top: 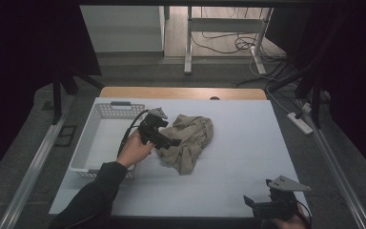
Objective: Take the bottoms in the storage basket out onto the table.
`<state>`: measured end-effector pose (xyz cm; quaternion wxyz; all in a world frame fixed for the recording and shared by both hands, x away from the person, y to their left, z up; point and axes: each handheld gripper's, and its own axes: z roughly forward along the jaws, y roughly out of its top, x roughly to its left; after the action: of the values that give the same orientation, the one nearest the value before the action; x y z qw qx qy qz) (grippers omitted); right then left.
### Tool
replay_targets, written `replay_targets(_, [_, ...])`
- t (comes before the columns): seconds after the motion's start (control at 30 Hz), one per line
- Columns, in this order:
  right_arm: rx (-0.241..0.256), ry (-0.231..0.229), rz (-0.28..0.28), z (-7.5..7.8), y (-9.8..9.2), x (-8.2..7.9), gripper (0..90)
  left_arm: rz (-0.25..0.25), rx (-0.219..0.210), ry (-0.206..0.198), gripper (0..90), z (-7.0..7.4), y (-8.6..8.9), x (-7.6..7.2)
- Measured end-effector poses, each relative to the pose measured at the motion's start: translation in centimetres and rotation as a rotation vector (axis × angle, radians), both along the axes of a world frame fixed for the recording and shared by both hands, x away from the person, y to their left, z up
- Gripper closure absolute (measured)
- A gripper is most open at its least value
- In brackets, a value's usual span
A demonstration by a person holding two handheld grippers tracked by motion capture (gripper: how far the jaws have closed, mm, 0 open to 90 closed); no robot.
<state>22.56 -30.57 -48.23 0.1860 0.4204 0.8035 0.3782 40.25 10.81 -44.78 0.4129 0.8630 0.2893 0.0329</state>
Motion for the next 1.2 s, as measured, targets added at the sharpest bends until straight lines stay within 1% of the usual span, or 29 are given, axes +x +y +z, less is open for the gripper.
replay_targets(0.07, [-0.001,0.000,0.000,0.0,0.0,0.0,0.0,0.005,-0.014,-0.005,0.0,0.2,0.4,-0.3])
replay_targets(0.17, [0.000,0.000,-0.001,0.0,0.0,0.0,0.0,0.009,-0.032,-0.002,0.0,0.4,0.8,-0.7])
replay_targets(0.3, [-0.001,0.000,-0.001,0.0,0.0,0.0,0.0,0.015,-0.027,-0.006,0.0,0.4,1.3,-1.2])
replay_targets(0.33, [-0.001,0.000,-0.001,0.0,0.0,0.0,0.0,0.014,-0.032,-0.010,0.0,0.4,1.4,-1.3])
replay_targets(0.4, [-0.001,0.000,-0.001,0.0,0.0,0.0,0.0,0.008,-0.055,-0.018,0.0,0.4,1.6,-1.6])
replay_targets(0.47, [-0.001,0.000,-0.001,0.0,0.0,0.0,0.0,0.005,-0.068,-0.025,0.0,0.4,1.9,-1.9])
replay_targets(0.67, [-0.003,0.000,0.000,0.0,0.0,0.0,0.0,0.011,-0.073,-0.037,0.0,0.4,2.4,-2.6])
replay_targets(0.93, [-0.005,0.001,0.000,0.0,0.0,0.0,0.0,0.026,-0.085,-0.026,0.0,-0.4,3.1,-3.3])
replay_targets(1.03, [-0.005,0.000,0.001,0.0,0.0,0.0,0.0,0.034,-0.077,-0.025,0.0,-0.6,3.5,-3.5])
replay_targets(1.2, [-0.005,0.000,0.002,0.0,0.0,0.0,0.0,0.042,-0.079,-0.020,0.0,-0.8,3.8,-3.8])
